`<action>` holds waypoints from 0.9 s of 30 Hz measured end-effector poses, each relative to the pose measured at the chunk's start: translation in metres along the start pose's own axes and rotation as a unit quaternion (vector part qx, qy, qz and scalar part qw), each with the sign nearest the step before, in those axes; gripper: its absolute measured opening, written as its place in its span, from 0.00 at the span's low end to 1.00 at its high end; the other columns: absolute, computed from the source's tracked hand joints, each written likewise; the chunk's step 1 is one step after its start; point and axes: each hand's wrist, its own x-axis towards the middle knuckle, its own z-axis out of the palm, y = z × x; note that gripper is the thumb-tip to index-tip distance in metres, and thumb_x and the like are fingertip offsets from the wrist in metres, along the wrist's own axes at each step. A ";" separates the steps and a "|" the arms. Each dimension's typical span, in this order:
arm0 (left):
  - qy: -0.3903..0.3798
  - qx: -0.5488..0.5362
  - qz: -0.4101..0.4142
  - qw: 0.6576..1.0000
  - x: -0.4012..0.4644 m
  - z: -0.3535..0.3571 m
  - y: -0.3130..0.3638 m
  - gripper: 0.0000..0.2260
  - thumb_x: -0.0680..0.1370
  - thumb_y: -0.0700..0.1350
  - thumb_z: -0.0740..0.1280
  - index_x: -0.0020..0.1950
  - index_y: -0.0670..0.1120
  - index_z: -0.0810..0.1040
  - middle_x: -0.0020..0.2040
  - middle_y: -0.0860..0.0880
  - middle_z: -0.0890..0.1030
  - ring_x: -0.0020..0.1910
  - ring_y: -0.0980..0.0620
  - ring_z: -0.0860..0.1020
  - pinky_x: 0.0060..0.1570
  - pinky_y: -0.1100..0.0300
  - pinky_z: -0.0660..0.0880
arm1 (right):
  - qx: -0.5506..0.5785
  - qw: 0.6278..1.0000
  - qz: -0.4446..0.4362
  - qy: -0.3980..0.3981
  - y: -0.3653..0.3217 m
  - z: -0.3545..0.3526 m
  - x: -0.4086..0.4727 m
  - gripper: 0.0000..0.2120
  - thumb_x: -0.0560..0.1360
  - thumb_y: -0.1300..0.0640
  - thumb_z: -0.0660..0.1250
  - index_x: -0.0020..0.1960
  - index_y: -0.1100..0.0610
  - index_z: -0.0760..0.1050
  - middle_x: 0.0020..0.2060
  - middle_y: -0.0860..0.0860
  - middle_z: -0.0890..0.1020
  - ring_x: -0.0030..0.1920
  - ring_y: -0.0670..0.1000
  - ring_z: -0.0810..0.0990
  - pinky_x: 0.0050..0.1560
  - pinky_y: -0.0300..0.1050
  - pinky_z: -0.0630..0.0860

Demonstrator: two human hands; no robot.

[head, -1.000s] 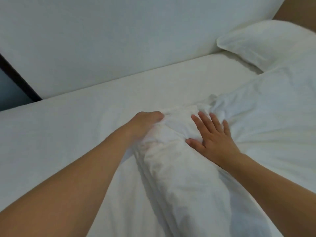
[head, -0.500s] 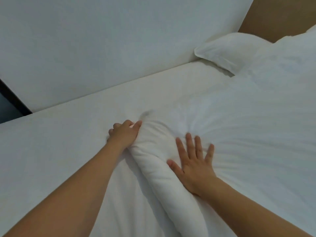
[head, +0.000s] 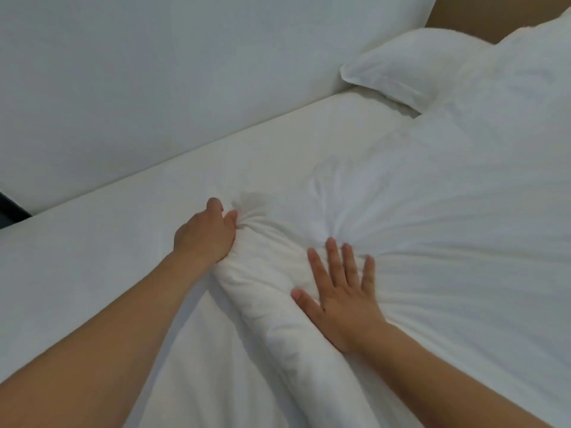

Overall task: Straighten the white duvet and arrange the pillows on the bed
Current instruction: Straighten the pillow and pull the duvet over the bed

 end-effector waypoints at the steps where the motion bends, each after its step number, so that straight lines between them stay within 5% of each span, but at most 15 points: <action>1: 0.107 0.053 0.083 0.989 -0.014 -0.007 0.001 0.12 0.80 0.46 0.57 0.59 0.41 0.72 0.52 0.38 0.79 0.50 0.36 0.77 0.51 0.46 0.73 | -0.005 1.000 0.015 -0.011 -0.002 -0.009 -0.005 0.36 0.76 0.32 0.38 0.77 0.48 0.33 0.76 0.52 0.31 0.75 0.55 0.29 0.71 0.64 0.28; 3: 0.188 0.078 0.309 0.929 -0.063 -0.015 0.004 0.18 0.72 0.39 0.61 0.61 0.39 0.76 0.58 0.38 0.78 0.55 0.35 0.76 0.58 0.41 0.70 | -0.012 0.998 0.038 0.042 -0.011 -0.021 -0.020 0.34 0.76 0.40 0.48 0.77 0.58 0.56 0.76 0.62 0.53 0.75 0.62 0.55 0.73 0.65 0.47; 4: 0.145 0.092 0.431 0.886 -0.091 -0.011 -0.003 0.23 0.69 0.39 0.63 0.64 0.39 0.76 0.64 0.39 0.75 0.62 0.36 0.73 0.64 0.39 0.67 | -0.006 0.994 0.035 0.101 -0.017 -0.027 -0.030 0.29 0.74 0.43 0.53 0.66 0.61 0.70 0.64 0.65 0.69 0.63 0.64 0.71 0.63 0.62 0.66; 5: 0.085 0.115 0.508 0.849 -0.111 -0.004 -0.015 0.29 0.67 0.40 0.64 0.69 0.40 0.74 0.71 0.40 0.71 0.70 0.38 0.68 0.67 0.37 0.62 | 0.013 0.987 0.021 0.156 -0.022 -0.032 -0.041 0.22 0.72 0.44 0.55 0.53 0.60 0.74 0.51 0.61 0.75 0.49 0.61 0.77 0.47 0.54 0.72; 6: 0.027 0.149 0.535 0.832 -0.120 0.003 -0.028 0.35 0.65 0.42 0.65 0.74 0.43 0.69 0.75 0.42 0.65 0.74 0.40 0.63 0.69 0.35 0.58 | 0.042 0.990 0.014 0.132 -0.029 -0.038 -0.056 0.20 0.73 0.41 0.55 0.47 0.58 0.71 0.44 0.57 0.75 0.42 0.59 0.77 0.40 0.48 0.69; 9: -0.022 0.223 0.476 0.851 -0.094 0.019 -0.036 0.43 0.64 0.49 0.69 0.78 0.46 0.60 0.78 0.42 0.59 0.77 0.43 0.56 0.70 0.31 0.53 | 0.029 0.992 0.080 -0.097 -0.041 -0.028 -0.071 0.42 0.65 0.22 0.55 0.57 0.59 0.68 0.52 0.56 0.75 0.52 0.56 0.77 0.49 0.48 0.74; 12: 0.015 0.296 0.472 0.830 -0.050 0.031 -0.003 0.38 0.69 0.56 0.66 0.77 0.47 0.60 0.76 0.41 0.61 0.76 0.41 0.59 0.68 0.28 0.51 | -0.049 0.968 0.155 -0.190 -0.050 -0.001 -0.051 0.55 0.63 0.26 0.65 0.72 0.65 0.56 0.64 0.63 0.68 0.63 0.63 0.71 0.59 0.61 0.73; 14: 0.032 0.333 0.477 0.813 -0.037 0.040 0.007 0.32 0.73 0.54 0.61 0.76 0.48 0.61 0.75 0.39 0.63 0.75 0.39 0.61 0.67 0.29 0.55 | -0.058 0.958 0.195 -0.203 -0.056 0.013 -0.032 0.49 0.69 0.37 0.69 0.74 0.66 0.52 0.67 0.66 0.64 0.65 0.67 0.68 0.60 0.66 0.70; 17: 0.026 0.311 0.461 0.831 -0.037 0.047 0.002 0.25 0.76 0.48 0.58 0.74 0.49 0.65 0.72 0.38 0.67 0.70 0.37 0.67 0.63 0.35 0.65 | -0.037 0.954 0.222 -0.198 -0.053 0.021 -0.018 0.34 0.76 0.53 0.65 0.74 0.65 0.54 0.68 0.65 0.65 0.65 0.67 0.69 0.60 0.67 0.70; 22: -0.003 0.277 0.433 0.858 -0.047 0.018 0.039 0.10 0.70 0.39 0.70 0.50 0.46 0.77 0.47 0.44 0.82 0.45 0.41 0.79 0.42 0.48 0.77 | 0.076 0.980 0.130 -0.127 -0.026 -0.018 -0.045 0.18 0.75 0.55 0.65 0.64 0.56 0.71 0.59 0.54 0.77 0.59 0.57 0.78 0.53 0.45 0.74; 27: 0.058 0.296 0.403 0.864 -0.082 -0.080 0.091 0.10 0.77 0.41 0.62 0.57 0.48 0.75 0.52 0.48 0.81 0.50 0.46 0.78 0.41 0.54 0.70 | 0.134 0.979 0.109 -0.107 -0.011 -0.105 -0.103 0.19 0.68 0.54 0.66 0.58 0.53 0.74 0.51 0.52 0.79 0.46 0.54 0.77 0.44 0.42 0.72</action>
